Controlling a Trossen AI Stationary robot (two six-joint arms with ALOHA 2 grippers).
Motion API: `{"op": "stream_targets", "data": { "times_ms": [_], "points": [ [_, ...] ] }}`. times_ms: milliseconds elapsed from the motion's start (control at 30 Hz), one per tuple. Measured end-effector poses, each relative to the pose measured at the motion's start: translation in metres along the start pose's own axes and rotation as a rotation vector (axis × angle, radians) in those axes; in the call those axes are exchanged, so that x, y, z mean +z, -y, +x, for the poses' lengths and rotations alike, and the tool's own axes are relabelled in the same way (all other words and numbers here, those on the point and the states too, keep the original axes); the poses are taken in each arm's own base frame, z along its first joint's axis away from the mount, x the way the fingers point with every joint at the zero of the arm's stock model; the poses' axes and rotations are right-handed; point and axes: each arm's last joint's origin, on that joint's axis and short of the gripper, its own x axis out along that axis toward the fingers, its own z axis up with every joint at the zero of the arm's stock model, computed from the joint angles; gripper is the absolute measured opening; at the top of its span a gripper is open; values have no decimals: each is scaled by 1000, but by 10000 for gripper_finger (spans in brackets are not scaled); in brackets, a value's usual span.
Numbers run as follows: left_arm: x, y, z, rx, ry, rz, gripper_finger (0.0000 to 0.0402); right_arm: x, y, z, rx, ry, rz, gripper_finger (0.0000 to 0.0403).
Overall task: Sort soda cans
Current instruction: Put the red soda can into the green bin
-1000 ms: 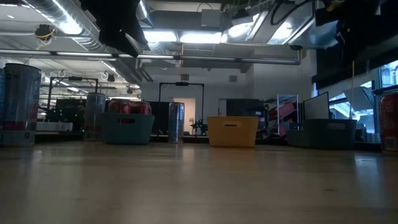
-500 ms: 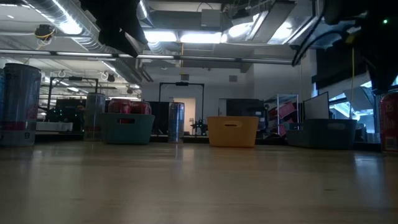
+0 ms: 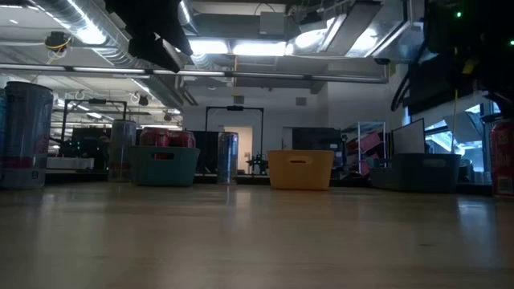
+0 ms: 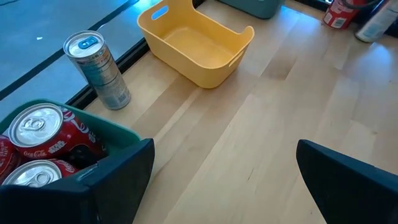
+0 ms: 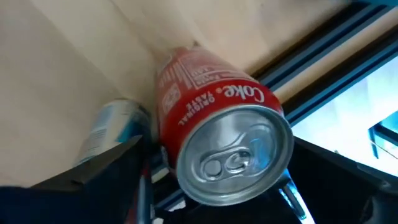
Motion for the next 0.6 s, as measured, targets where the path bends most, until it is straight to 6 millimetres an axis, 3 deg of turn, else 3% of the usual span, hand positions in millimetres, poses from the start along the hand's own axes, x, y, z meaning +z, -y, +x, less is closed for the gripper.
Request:
{"op": "stream_targets", "data": {
  "times_ms": [300, 600],
  "points": [
    [0, 0, 0, -1, 2, -1, 379, 1, 0, 4, -22, 23, -6, 368],
    [0, 0, 0, -1, 2, -1, 379, 4, 0, 3, -60, 68, -55, 275]
  ]
}}
